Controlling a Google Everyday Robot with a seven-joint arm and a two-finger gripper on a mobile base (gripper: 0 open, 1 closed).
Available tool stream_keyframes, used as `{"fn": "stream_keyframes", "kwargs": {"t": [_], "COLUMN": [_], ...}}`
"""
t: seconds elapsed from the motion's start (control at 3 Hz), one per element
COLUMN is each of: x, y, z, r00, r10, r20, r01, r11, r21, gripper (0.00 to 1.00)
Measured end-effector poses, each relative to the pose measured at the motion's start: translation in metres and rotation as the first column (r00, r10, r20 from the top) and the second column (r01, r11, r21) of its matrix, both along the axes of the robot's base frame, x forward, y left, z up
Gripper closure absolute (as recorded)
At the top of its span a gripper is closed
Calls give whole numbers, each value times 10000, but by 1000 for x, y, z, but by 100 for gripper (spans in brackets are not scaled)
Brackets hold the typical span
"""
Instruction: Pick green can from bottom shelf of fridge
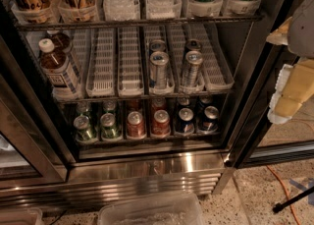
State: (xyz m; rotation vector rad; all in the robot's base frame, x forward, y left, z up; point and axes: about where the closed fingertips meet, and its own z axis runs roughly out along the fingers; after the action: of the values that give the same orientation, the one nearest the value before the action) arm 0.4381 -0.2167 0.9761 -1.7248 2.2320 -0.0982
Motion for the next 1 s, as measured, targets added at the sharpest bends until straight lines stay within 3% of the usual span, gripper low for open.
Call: {"fn": "stream_keyframes", "kwargs": {"t": [0.67, 1.0], "x": [3, -8], "y": [19, 42], "z": [-37, -83], "r00": [10000, 10000], "r10": [39, 31], "r20": [69, 69], "r01": [-42, -41], "r11": [9987, 9882], "r21": [511, 1531], "gripper": [0, 0]}}
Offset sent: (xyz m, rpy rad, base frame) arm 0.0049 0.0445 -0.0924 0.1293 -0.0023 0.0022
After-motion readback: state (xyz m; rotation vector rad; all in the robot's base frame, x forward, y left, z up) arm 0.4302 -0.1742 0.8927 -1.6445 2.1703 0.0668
